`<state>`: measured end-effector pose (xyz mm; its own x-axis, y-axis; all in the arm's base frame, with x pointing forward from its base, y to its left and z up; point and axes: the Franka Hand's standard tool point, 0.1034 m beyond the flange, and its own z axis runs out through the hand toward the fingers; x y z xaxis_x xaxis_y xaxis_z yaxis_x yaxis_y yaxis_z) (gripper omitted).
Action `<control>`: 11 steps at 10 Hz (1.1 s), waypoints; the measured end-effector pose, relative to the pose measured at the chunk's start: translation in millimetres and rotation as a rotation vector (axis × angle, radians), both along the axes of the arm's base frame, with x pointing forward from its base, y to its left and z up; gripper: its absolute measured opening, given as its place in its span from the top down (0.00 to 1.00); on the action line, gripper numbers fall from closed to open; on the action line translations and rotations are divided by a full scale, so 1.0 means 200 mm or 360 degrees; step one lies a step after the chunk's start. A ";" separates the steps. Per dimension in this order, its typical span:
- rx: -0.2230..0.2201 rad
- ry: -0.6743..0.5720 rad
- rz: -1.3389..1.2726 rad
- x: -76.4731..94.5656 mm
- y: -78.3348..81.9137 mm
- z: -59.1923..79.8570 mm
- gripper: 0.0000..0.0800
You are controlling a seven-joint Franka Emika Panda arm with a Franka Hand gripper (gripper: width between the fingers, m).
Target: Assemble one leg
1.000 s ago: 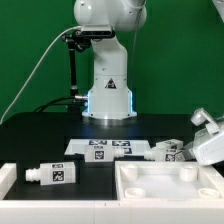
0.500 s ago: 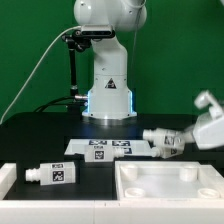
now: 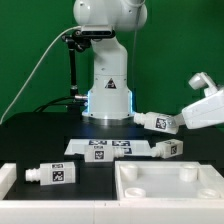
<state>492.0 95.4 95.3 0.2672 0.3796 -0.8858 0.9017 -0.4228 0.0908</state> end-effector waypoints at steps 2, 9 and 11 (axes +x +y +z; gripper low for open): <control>-0.0075 -0.0131 -0.0108 0.00 0.01 0.04 0.64; 0.0333 -0.0480 -0.0494 0.22 -0.30 0.22 0.64; 0.0468 -0.0590 -0.0447 0.25 -0.29 0.23 0.64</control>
Offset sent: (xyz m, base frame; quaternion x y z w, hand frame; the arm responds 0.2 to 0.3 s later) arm 0.0319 -0.0259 0.0576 0.1806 0.0167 0.1045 0.9779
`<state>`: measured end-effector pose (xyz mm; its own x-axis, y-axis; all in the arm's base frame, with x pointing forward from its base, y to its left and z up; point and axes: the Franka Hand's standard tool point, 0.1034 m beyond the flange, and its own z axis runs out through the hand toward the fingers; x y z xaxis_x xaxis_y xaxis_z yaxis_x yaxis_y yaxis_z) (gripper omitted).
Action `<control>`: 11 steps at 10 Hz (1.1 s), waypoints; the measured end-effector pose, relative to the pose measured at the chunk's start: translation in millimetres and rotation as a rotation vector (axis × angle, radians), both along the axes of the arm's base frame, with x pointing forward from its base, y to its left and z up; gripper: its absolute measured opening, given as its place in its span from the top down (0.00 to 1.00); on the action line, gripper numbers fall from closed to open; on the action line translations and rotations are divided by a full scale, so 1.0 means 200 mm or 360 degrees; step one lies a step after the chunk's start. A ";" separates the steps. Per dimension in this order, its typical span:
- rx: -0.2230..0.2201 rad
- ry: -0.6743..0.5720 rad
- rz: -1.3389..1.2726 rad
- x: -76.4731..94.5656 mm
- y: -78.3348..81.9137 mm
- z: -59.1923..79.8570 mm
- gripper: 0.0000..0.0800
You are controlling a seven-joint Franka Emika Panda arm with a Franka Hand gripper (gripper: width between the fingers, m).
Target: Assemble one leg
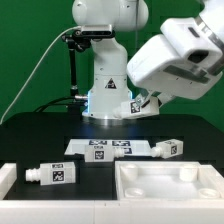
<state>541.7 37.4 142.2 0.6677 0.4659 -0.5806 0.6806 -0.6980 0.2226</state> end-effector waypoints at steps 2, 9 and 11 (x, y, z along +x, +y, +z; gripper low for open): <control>0.0146 -0.0176 0.0035 0.03 0.00 0.01 0.64; 0.0691 -0.0639 -0.0218 0.19 0.00 0.09 0.64; 0.0780 -0.0848 -0.0152 0.21 -0.03 0.09 0.64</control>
Offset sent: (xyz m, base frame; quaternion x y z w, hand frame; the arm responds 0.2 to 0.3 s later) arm 0.0379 0.0031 0.0132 0.2658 0.1458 0.0311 0.9524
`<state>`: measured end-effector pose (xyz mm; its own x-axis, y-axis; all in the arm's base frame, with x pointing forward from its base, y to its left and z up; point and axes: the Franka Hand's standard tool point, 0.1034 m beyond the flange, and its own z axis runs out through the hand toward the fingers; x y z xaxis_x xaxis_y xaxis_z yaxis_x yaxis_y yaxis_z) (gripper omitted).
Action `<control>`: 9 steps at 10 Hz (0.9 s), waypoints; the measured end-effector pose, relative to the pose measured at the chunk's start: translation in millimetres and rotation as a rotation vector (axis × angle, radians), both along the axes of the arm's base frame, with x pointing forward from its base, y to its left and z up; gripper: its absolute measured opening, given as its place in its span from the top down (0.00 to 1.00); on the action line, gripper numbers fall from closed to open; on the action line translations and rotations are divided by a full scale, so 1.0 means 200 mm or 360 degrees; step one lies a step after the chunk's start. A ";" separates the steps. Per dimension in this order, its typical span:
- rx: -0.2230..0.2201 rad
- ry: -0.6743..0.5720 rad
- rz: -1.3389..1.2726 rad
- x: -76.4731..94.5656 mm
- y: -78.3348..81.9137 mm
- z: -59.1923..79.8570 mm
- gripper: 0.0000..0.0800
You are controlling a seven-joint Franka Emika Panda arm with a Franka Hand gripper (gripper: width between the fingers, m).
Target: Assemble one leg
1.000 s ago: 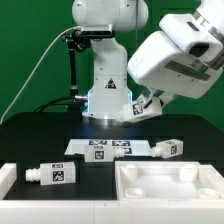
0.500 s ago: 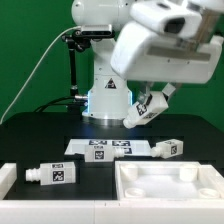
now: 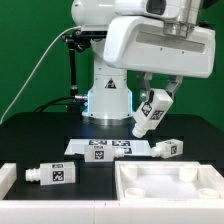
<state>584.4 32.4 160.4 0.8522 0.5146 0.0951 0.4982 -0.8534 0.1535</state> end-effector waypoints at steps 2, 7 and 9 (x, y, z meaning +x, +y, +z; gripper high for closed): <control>0.0062 -0.0163 0.0012 -0.02 0.00 -0.04 0.64; 0.0213 -0.0645 -0.0063 0.08 0.17 -0.03 0.64; 0.0162 -0.0865 -0.0004 0.09 0.07 -0.03 0.64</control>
Offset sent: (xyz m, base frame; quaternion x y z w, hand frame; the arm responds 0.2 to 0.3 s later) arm 0.0015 0.0492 -0.0128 0.0945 0.1786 0.0647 0.9772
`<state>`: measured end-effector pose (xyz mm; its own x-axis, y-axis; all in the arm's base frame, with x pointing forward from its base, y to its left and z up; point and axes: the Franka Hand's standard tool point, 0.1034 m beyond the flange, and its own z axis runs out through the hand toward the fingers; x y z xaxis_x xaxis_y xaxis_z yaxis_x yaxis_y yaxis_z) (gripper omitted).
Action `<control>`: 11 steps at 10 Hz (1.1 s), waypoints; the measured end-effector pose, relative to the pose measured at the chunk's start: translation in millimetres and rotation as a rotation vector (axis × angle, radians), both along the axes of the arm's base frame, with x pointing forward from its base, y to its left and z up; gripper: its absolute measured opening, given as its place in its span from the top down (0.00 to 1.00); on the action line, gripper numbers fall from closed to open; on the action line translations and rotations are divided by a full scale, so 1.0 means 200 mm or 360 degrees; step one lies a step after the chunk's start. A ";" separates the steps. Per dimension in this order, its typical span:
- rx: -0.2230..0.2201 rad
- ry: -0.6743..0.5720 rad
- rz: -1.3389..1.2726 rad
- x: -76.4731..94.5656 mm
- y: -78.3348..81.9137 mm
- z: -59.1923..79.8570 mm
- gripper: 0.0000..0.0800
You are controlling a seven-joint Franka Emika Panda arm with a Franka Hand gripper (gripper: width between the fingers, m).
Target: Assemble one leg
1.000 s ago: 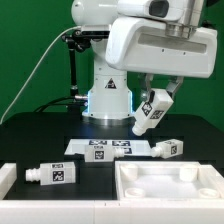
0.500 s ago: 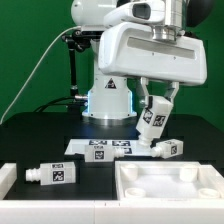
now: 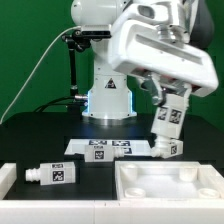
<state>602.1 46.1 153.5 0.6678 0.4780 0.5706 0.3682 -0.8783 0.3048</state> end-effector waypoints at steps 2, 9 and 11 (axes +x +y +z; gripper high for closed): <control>0.0035 0.0162 -0.0040 -0.06 -0.04 -0.10 0.64; 0.0285 0.0528 -0.0244 0.00 0.21 -0.01 0.64; 0.0285 0.0529 -0.0244 0.00 0.21 -0.01 0.64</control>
Offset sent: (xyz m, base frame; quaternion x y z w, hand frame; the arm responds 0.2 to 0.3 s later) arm -0.0031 0.0375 0.0007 0.2102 -0.1588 0.2189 0.9395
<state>602.6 87.4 151.6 0.8857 0.2712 0.3767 0.2815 -0.9591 0.0286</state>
